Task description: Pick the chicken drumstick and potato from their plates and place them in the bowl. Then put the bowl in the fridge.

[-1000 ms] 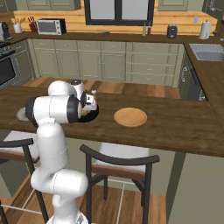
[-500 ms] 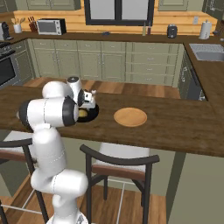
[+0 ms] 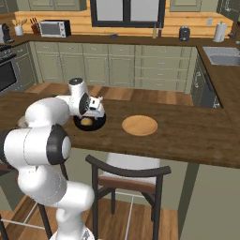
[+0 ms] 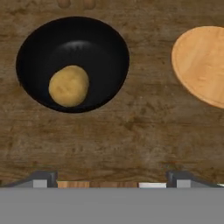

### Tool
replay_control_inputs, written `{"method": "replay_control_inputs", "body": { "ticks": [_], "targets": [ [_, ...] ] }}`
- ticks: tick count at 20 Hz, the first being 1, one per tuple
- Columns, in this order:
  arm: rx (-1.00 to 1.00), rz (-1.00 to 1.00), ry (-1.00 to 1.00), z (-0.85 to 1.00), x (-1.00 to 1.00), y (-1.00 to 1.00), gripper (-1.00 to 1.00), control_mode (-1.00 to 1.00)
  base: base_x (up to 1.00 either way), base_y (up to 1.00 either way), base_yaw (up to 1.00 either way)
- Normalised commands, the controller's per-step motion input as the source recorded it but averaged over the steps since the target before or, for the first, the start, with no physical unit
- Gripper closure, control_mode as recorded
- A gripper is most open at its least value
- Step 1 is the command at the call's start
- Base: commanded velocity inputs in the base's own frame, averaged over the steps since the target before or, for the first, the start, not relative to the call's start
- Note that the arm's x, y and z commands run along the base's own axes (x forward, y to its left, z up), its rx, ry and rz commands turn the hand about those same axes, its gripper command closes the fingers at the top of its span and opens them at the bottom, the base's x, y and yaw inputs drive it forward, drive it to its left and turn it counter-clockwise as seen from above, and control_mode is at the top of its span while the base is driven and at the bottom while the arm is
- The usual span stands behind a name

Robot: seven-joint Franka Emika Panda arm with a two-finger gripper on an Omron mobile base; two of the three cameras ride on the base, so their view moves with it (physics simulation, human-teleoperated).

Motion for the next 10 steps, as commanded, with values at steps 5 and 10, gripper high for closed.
{"method": "replay_control_inputs", "body": {
  "ticks": [5,10],
  "targets": [
    [0.02,-0.04,-0.07,0.44,-1.0,-0.2,-1.0,-1.0,0.0,0.0,0.0],
    [0.01,0.0,-0.17,0.56,-0.83,0.0,-1.0,-1.0,0.0,0.0,0.0]
  ]
}}
